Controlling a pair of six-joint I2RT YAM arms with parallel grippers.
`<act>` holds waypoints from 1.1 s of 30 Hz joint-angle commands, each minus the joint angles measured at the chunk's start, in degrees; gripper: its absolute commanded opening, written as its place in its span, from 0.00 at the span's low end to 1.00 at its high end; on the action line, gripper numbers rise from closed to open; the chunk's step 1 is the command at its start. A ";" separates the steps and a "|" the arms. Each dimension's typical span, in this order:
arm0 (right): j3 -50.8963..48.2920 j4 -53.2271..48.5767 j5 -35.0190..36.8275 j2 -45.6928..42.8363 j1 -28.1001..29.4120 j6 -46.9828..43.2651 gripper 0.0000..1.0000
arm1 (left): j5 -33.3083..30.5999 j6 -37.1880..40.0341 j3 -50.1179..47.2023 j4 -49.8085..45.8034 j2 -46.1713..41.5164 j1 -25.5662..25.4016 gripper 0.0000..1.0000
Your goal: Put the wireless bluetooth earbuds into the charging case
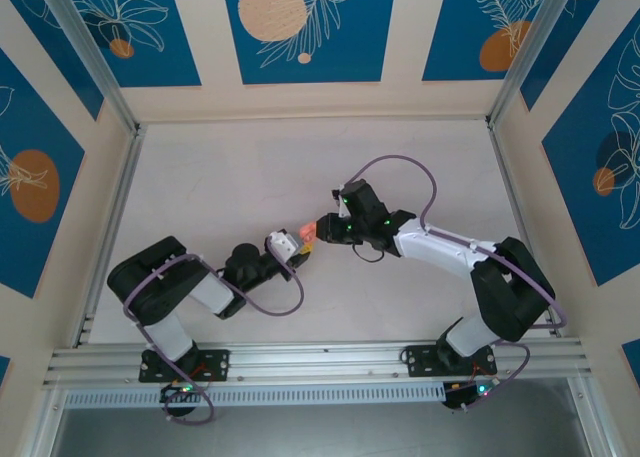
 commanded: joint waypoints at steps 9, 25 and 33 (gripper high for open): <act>-2.20 4.14 -5.46 -3.94 -0.42 0.14 0.37 | 0.24 -0.65 1.11 3.17 -1.61 -0.70 0.22; -2.97 1.42 -5.01 -7.16 -1.76 0.05 0.48 | 0.42 0.02 0.91 3.17 -3.29 -0.69 0.22; -2.53 1.26 -5.63 -7.64 -2.00 -0.43 0.51 | 1.05 0.17 1.00 3.17 -4.10 -0.70 0.22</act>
